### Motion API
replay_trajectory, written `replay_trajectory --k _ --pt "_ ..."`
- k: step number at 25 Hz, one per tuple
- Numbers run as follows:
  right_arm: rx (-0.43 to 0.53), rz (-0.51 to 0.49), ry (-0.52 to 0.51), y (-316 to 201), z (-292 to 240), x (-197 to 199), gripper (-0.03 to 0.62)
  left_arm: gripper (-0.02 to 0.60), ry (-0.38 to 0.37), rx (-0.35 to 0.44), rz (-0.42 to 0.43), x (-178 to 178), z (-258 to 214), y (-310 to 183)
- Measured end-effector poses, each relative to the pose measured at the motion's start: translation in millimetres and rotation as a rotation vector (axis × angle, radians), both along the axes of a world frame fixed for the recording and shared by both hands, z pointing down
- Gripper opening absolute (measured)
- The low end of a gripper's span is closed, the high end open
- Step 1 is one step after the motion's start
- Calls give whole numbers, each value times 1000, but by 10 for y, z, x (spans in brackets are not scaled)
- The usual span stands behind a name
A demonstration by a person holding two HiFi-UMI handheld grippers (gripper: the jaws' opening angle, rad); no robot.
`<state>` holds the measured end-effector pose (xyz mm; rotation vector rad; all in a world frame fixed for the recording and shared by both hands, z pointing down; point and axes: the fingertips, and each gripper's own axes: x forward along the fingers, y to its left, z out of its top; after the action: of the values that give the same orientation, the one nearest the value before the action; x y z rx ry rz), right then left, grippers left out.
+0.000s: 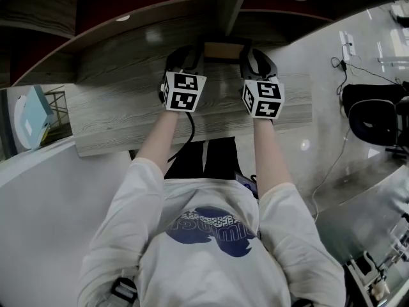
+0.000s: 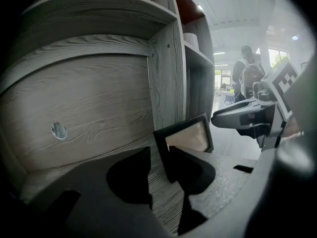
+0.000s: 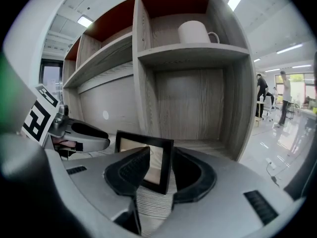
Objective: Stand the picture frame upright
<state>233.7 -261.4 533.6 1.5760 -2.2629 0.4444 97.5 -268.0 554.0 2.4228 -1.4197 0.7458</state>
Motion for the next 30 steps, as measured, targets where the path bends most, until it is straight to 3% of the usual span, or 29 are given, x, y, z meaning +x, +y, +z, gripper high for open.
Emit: replay_trajectory --k 4,10,15,25,30 --pt "25 12 -11 123 -263 37 115 112 45 -8 -54 -166 -259 75" --pt "76 1 -37 474 -776 70 115 112 93 43 -94 -340 -747 347" --pt "114 -5 -44 760 -1113 70 110 112 185 73 -146 -417 -1096 611" --pt "204 21 -62 1096 -1778 177 11 16 212 194 -152 -343 -1778 1091" --pt "215 5 -81 1276 -1952 119 -2 8 235 257 -144 -427 -1998 1241"
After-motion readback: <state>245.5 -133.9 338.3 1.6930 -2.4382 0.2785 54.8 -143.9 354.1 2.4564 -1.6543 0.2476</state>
